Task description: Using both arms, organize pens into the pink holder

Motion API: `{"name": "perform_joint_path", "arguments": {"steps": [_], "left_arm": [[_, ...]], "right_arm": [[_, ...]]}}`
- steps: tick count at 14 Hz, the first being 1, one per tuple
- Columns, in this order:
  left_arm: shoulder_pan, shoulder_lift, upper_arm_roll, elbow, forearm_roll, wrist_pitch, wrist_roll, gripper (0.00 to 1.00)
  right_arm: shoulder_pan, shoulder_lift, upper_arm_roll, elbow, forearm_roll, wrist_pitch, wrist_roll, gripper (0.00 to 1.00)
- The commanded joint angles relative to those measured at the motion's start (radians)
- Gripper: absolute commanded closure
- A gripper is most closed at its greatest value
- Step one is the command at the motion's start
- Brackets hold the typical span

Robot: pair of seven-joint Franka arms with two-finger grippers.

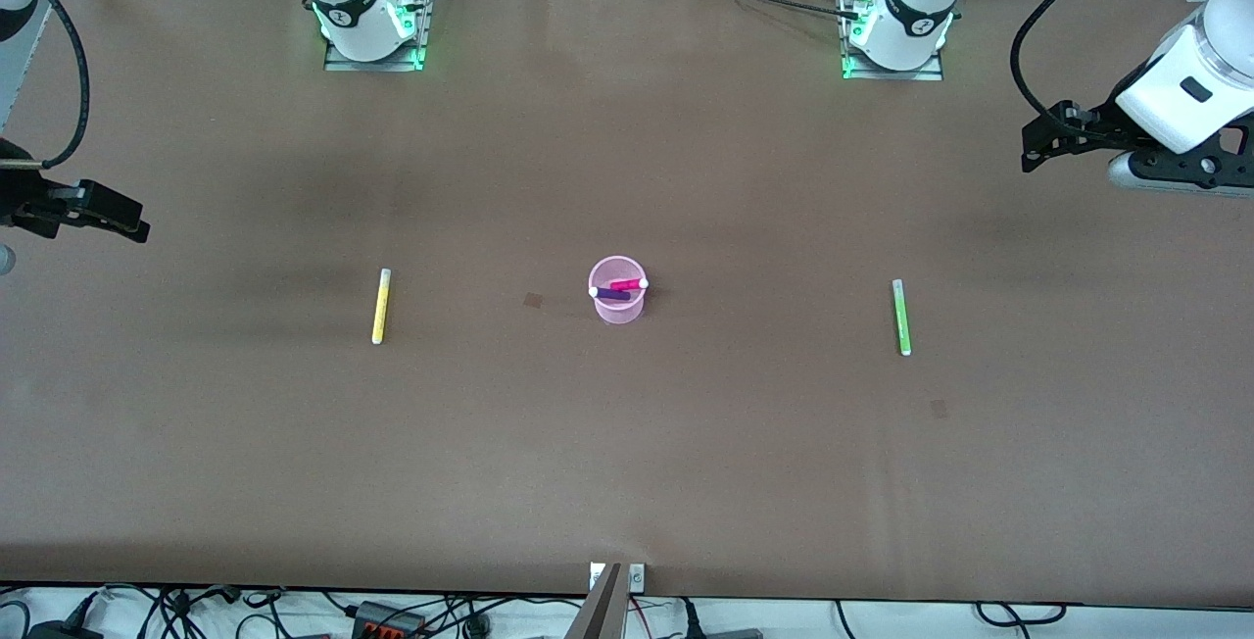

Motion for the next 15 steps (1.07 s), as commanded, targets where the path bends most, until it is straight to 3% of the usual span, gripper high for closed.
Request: {"name": "perform_joint_path", "arguments": {"steps": [1, 3, 5, 15], "left_arm": [[0.004, 0.007, -0.004, 0.024, 0.013, -0.022, 0.017, 0.00], [0.004, 0.007, -0.004, 0.024, 0.013, -0.022, 0.017, 0.00], [0.004, 0.007, -0.004, 0.024, 0.013, -0.022, 0.017, 0.00], [0.004, 0.007, -0.004, 0.024, 0.013, -0.022, 0.017, 0.00]], "right_arm": [[0.000, -0.163, 0.005, -0.218, 0.007, 0.083, -0.016, 0.00], [0.002, -0.230, 0.008, -0.324, 0.006, 0.115, -0.016, 0.00], [-0.001, -0.245, 0.007, -0.358, 0.007, 0.106, -0.017, 0.00], [-0.003, -0.238, 0.005, -0.334, 0.015, 0.134, -0.013, 0.00]]}}
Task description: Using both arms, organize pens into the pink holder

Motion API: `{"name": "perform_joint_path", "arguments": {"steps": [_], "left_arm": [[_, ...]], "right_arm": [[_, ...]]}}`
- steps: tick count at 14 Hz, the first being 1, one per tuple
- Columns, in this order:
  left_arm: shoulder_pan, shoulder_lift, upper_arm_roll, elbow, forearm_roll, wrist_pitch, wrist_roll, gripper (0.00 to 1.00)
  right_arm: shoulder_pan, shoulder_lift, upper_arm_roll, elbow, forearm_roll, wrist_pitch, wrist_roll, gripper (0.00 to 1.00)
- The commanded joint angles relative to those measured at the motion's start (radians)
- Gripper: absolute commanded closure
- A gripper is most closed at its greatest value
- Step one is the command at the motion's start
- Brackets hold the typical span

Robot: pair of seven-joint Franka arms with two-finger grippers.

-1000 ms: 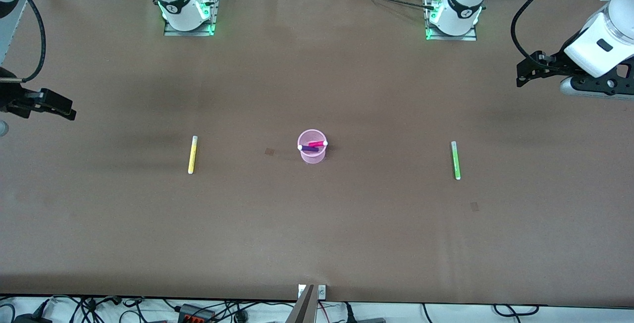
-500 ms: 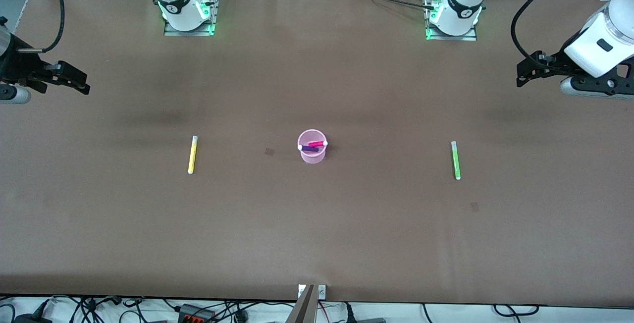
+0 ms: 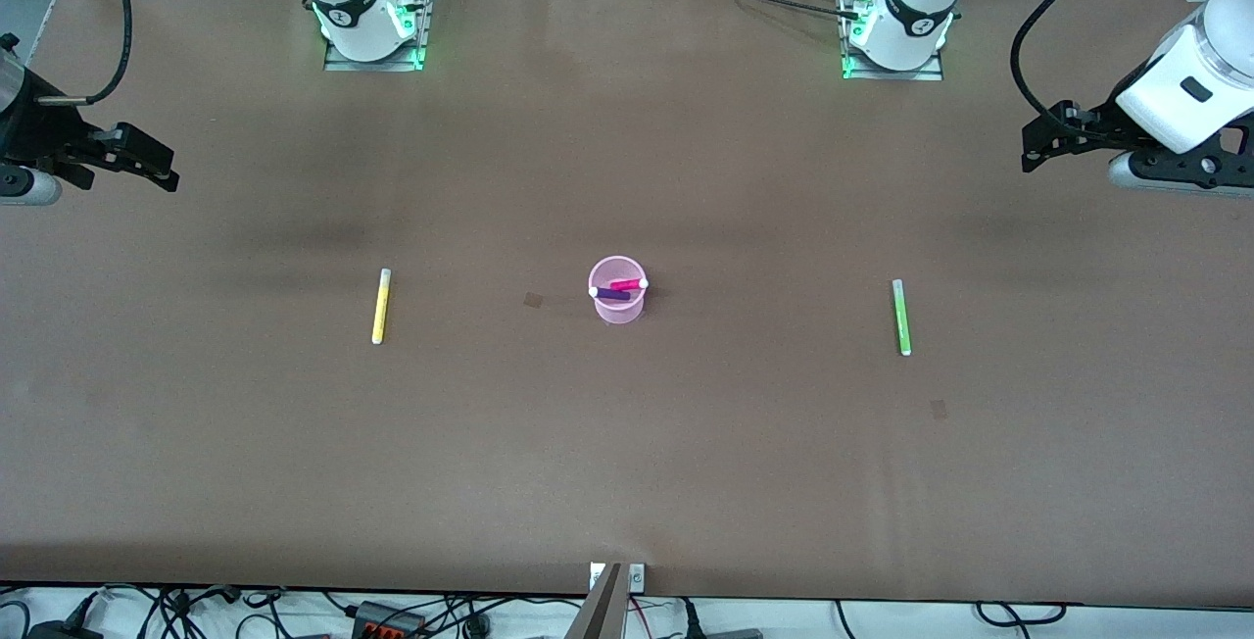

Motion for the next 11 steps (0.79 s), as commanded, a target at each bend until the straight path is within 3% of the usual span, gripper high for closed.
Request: {"name": "perform_joint_path", "arguments": {"steps": [1, 11], "left_arm": [[0.004, 0.009, -0.004, 0.024, 0.013, -0.022, 0.017, 0.00], [0.002, 0.009, -0.009, 0.026, 0.011, -0.020, 0.013, 0.00]], "right_arm": [[-0.003, -0.016, 0.001, -0.006, 0.015, 0.006, -0.007, 0.00], [0.002, -0.007, 0.006, -0.006, 0.013, 0.013, -0.012, 0.00]]}}
